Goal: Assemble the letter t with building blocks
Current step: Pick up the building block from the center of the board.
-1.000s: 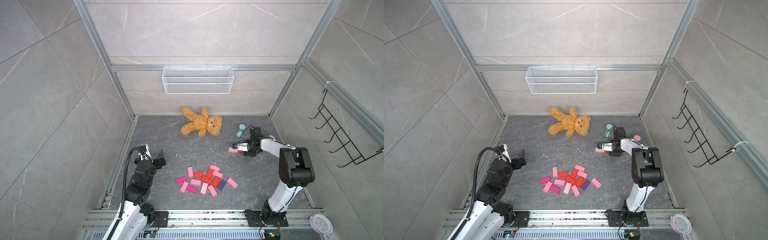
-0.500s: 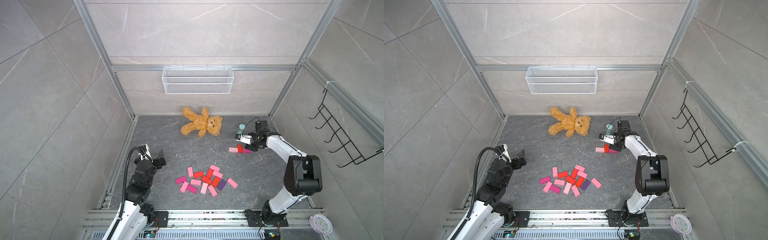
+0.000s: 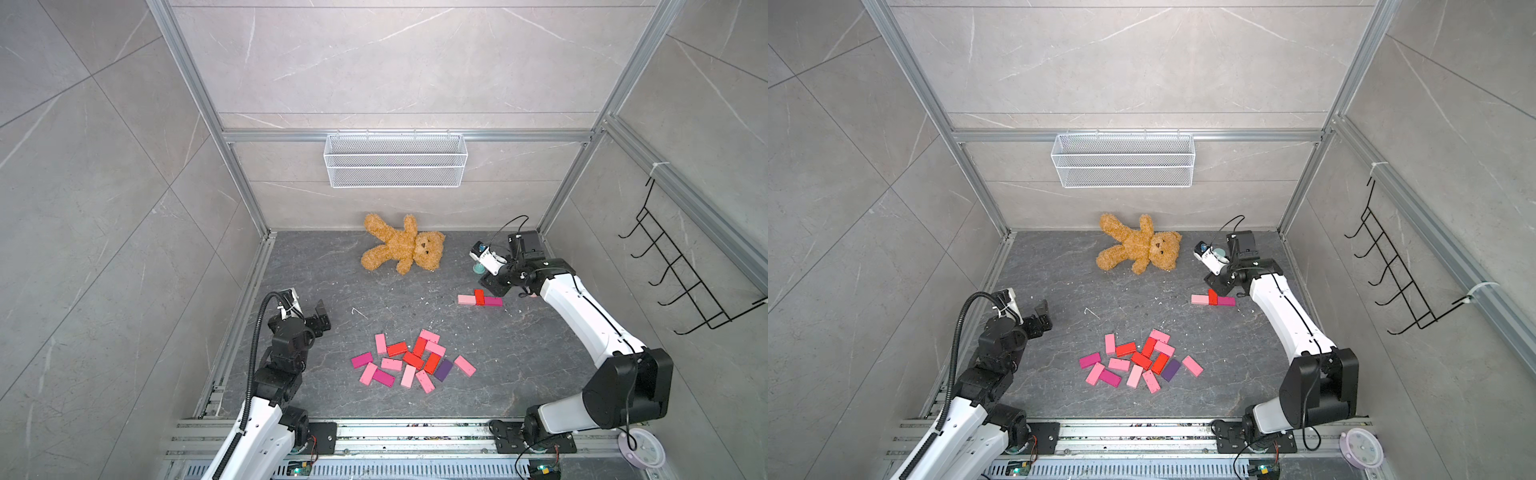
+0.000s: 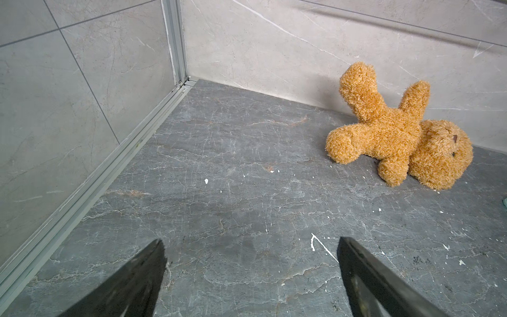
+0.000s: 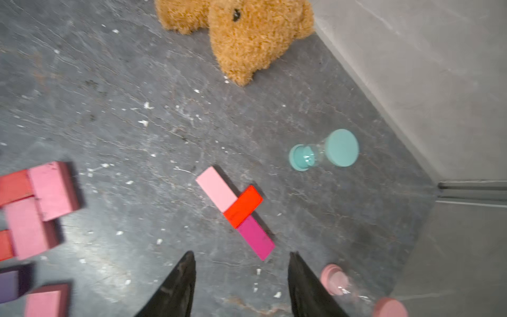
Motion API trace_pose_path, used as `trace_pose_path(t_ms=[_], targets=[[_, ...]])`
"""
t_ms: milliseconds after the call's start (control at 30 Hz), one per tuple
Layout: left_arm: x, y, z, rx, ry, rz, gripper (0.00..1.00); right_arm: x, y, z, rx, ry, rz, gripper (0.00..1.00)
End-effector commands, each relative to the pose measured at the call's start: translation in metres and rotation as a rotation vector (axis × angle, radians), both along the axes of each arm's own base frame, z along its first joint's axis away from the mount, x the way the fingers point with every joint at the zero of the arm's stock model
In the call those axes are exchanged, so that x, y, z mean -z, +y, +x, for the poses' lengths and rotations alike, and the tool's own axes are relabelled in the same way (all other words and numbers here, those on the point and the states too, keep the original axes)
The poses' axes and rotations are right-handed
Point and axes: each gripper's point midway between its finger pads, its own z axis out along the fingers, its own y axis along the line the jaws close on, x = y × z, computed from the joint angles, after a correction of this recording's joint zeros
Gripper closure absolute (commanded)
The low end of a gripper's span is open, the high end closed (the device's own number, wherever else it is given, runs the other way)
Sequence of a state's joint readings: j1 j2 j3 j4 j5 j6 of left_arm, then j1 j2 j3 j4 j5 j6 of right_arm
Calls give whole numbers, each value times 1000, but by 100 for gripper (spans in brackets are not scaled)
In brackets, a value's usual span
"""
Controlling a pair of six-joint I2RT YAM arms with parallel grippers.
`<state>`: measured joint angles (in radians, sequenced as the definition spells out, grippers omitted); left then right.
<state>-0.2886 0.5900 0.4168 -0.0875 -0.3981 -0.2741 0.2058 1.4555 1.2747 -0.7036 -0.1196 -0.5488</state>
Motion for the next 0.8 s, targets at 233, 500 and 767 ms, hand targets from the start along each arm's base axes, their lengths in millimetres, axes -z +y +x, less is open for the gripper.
trace_pose_path(t_ms=[233, 500, 767], targets=[[-17, 8, 1, -43, -18, 35, 0, 12, 46, -91, 344, 256, 204, 51], [-11, 9, 3, -52, 7, 45, 0, 65, 54, -148, 441, 429, 111, 51], [-11, 15, 2, -85, 7, 57, 0, 108, 59, -175, 507, 496, 90, 50]])
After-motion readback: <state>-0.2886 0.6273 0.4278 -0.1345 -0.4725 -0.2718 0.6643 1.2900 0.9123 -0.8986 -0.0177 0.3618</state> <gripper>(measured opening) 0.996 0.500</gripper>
